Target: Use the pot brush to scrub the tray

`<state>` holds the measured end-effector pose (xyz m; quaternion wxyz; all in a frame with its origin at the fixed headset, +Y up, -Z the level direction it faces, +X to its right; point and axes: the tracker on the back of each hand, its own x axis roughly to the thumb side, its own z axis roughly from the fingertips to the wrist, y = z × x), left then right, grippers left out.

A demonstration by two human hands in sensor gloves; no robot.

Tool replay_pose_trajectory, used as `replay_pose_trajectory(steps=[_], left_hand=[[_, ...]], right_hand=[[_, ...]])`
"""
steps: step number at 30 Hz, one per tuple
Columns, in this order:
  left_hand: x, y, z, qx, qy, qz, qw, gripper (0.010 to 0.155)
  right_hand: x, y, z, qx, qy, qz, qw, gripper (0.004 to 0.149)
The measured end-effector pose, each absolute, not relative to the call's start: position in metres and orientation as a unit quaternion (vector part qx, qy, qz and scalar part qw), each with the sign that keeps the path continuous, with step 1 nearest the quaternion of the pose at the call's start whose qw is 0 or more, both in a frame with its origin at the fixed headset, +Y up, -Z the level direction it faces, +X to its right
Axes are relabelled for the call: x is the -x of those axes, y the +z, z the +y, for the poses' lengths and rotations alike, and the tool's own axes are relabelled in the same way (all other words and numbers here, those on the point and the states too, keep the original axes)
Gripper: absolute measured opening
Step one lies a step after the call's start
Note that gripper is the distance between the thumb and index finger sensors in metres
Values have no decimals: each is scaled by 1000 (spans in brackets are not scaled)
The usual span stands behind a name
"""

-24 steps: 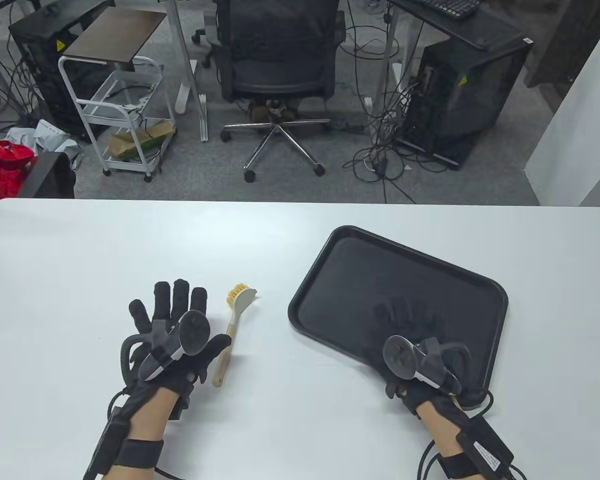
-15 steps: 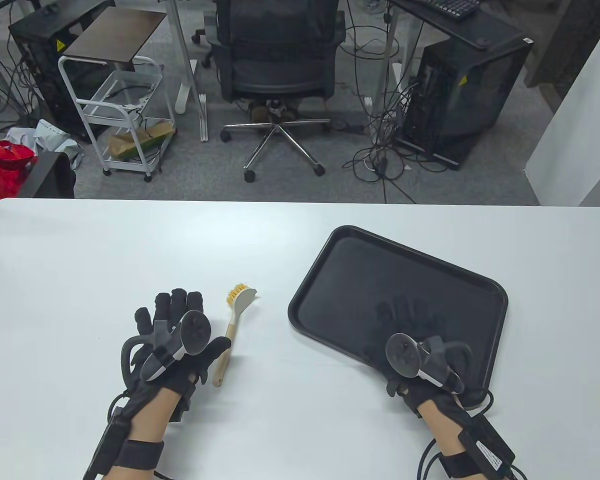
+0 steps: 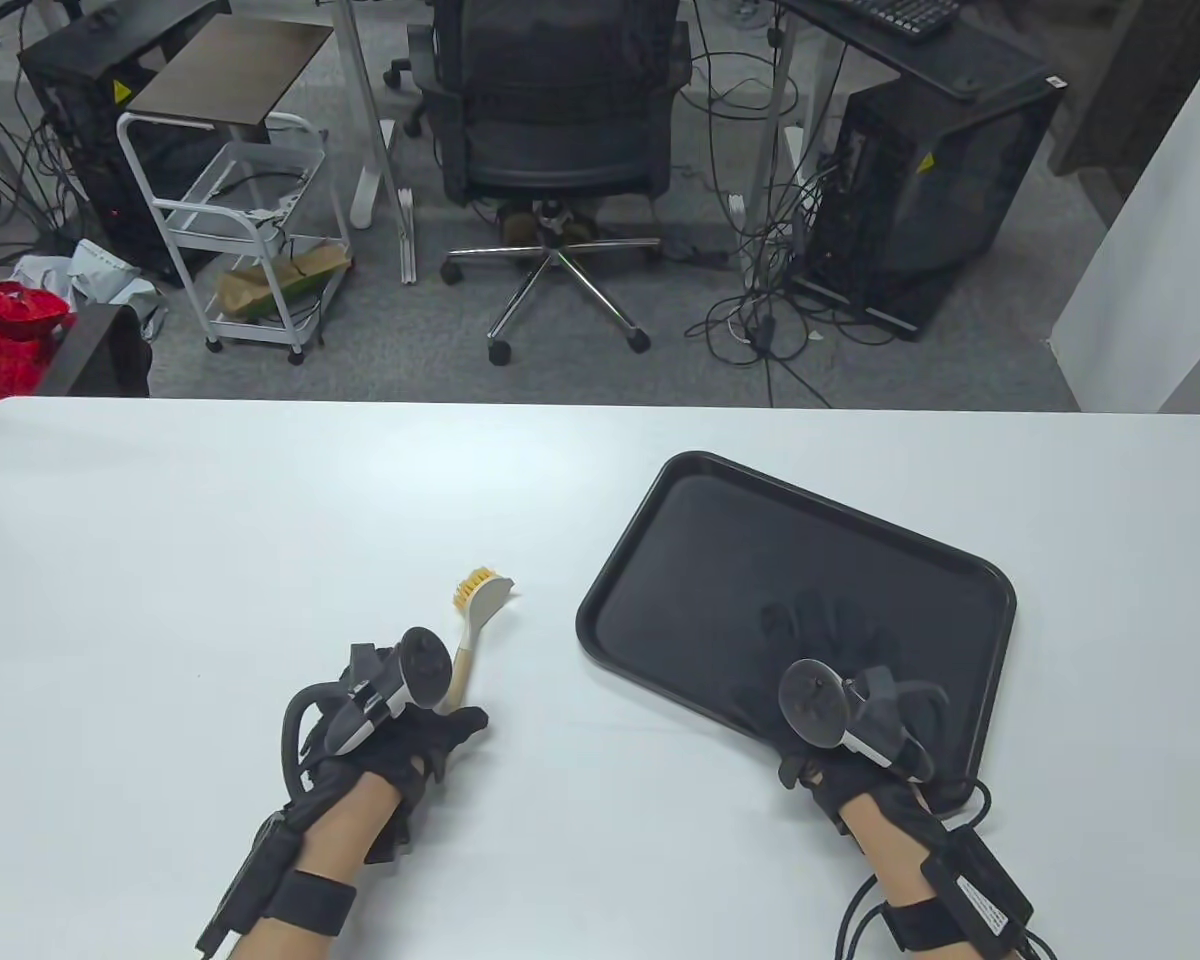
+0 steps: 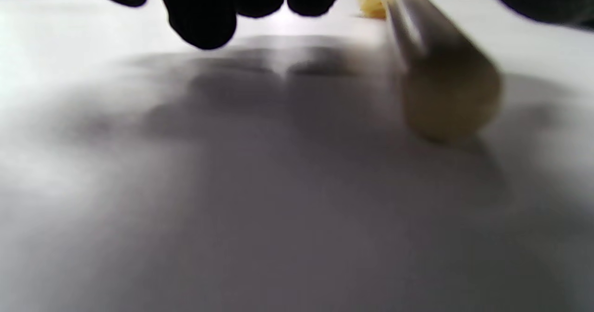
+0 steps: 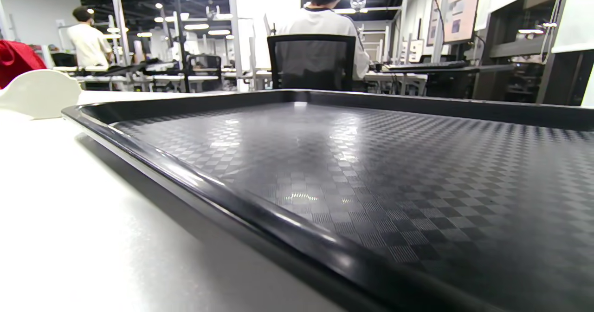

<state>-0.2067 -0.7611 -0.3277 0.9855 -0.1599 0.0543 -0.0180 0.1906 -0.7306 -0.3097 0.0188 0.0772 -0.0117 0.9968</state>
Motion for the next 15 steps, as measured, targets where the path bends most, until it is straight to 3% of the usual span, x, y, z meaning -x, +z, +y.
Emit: replay_pose_trajectory(steps=[3, 7, 15], left_hand=[[199, -327, -769, 150, -48, 88, 984, 85], [198, -326, -771, 134, -29, 110, 984, 63], [213, -321, -744, 67, 72, 145, 985, 60]], right_hand=[[-190, -309, -733, -77, 997, -8, 12, 83], [-189, -307, -730, -81, 997, -12, 10, 83], [-197, -303, -721, -75, 996, -26, 38, 83]])
